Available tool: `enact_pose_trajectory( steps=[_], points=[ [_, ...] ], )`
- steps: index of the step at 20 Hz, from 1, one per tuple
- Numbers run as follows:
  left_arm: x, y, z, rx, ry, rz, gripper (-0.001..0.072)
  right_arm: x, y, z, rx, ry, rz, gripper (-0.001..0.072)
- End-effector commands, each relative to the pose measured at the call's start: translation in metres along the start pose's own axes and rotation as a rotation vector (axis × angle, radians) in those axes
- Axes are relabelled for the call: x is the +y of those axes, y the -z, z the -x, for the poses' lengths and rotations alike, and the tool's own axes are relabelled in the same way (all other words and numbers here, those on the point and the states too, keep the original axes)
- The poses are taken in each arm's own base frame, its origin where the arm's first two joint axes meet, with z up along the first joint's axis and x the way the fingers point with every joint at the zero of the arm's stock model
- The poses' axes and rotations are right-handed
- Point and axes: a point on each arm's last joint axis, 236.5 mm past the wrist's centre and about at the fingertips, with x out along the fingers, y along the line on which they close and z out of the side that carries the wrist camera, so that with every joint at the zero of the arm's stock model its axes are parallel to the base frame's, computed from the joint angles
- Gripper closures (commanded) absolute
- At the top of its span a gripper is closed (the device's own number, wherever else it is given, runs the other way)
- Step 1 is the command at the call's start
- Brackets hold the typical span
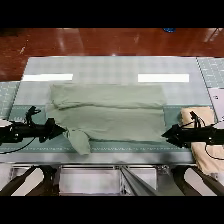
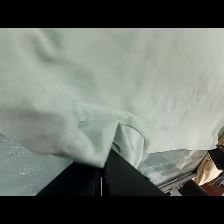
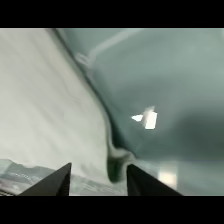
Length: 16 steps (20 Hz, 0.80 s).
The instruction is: Fold the shirts.
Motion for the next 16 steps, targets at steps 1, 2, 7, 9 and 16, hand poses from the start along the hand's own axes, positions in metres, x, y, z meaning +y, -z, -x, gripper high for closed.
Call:
enact_pose_trajectory(
  steps=[1, 2, 7, 9, 16],
  points=[
    [-0.007, -0.001, 0.005, 0.009, 0.008, -0.028, 0.0688, 0.030, -0.026, -0.012, -0.094, -0.097, 0.017, 0.0392],
    [-0.010, -0.005, 0.008, 0.004, 0.010, -0.039, 0.0688, 0.041, -0.029, -0.013, -0.104, -0.135, 0.041, 0.0574],
    [-0.045, -0.034, 0.041, -0.054, 0.027, -0.151, 0.0688, 0.075, -0.038, 0.016, -0.094, -0.181, 0.237, 0.0693],
    [-0.062, -0.060, 0.060, -0.139, 0.022, -0.175, 0.0688, 0.091, -0.062, 0.039, -0.163, -0.168, 0.271, 0.0694],
    [-0.109, -0.117, 0.053, -0.118, 0.015, -0.249, 0.0689, 0.153, -0.126, 0.087, -0.277, -0.275, 0.337, 0.0694]
  ],
)
